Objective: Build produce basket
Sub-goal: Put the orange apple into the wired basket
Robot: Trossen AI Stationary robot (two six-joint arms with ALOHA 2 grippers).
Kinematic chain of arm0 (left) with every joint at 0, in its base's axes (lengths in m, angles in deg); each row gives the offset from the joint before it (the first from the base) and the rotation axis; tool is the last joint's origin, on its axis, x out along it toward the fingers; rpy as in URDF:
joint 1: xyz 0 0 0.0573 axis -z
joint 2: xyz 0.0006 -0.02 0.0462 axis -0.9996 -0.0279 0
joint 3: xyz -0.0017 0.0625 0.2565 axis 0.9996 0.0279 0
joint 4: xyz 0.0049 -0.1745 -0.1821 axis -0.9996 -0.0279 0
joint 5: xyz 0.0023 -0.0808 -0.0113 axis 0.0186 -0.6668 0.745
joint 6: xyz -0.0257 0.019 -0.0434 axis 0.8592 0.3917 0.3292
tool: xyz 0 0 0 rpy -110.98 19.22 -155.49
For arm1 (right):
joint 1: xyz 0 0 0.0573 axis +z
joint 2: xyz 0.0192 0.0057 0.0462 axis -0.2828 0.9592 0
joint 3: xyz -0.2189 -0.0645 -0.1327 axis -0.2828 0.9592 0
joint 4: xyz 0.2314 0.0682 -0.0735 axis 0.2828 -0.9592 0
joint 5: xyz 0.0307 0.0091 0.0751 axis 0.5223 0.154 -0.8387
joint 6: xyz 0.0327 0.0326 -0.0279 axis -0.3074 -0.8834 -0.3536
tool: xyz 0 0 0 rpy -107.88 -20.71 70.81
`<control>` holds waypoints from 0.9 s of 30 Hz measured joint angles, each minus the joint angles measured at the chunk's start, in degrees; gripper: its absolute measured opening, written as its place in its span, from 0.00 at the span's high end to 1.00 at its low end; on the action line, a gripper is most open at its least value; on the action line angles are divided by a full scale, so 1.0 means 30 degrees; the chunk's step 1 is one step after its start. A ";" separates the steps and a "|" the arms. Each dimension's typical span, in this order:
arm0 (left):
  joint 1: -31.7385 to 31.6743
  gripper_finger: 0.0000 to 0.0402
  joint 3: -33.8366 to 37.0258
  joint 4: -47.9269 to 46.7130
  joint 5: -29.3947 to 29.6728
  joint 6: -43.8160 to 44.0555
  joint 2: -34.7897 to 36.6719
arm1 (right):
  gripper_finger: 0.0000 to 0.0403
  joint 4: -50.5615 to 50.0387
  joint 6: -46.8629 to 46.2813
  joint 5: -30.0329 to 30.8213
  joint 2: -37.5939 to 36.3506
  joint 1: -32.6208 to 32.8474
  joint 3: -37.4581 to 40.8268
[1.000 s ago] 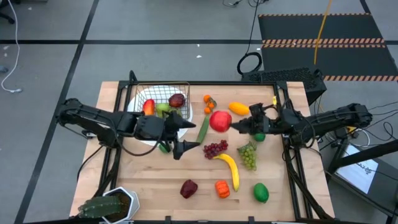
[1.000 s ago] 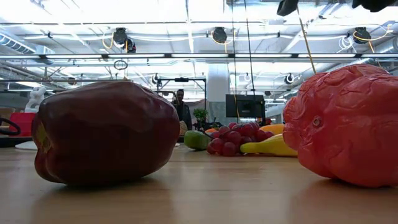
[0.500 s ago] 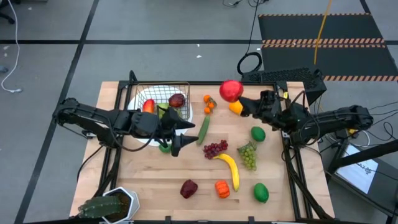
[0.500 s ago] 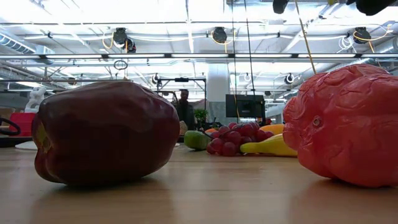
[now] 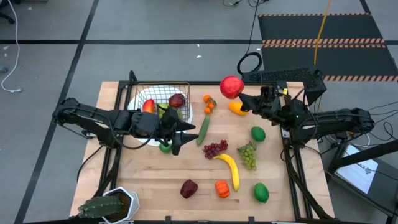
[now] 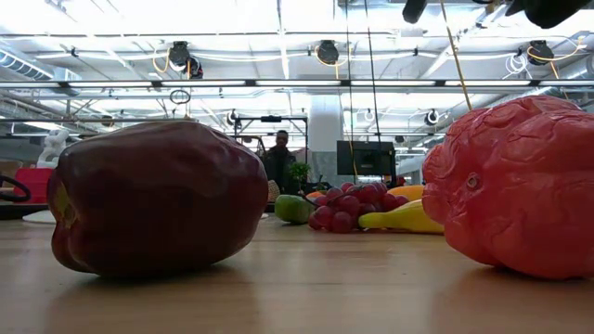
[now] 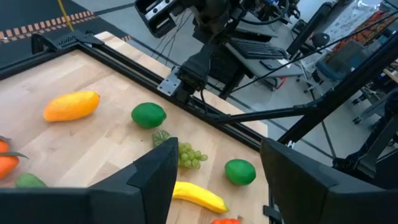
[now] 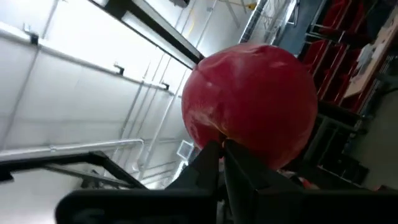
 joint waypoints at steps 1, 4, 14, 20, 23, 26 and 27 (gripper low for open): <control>-0.0075 0.44 0.0000 -0.0003 -0.0007 0.0000 0.0000 | 0.98 -0.0195 0.0398 -0.0397 -0.0032 -0.0140 0.0000; -0.0286 0.47 0.0000 -0.0015 0.0000 -0.0120 0.0000 | 0.98 -0.1186 0.0885 -0.2260 -0.0313 -0.0653 0.0000; -0.1105 0.57 0.0000 -0.0058 0.0007 0.1436 0.0000 | 0.98 -0.5727 0.3820 -0.6998 -0.2511 -0.1626 0.0015; -0.1408 0.60 0.0005 -0.0036 0.0006 0.3625 0.0000 | 0.98 -0.7184 0.8164 -0.9449 -0.3663 -0.1841 0.0022; -0.1420 0.60 0.0007 -0.0036 -0.0001 0.4594 0.0000 | 0.98 -0.8257 1.0924 -1.0559 -0.4068 -0.1841 0.0022; -0.1384 0.60 0.0007 -0.0029 -0.0007 0.5724 -0.0007 | 0.98 -0.9074 1.3388 -1.1445 -0.4246 -0.1841 0.0022; -0.1340 0.60 0.0007 -0.0022 -0.0007 0.6203 -0.0007 | 0.98 -0.9185 1.3911 -1.1500 -0.4279 -0.1841 0.0022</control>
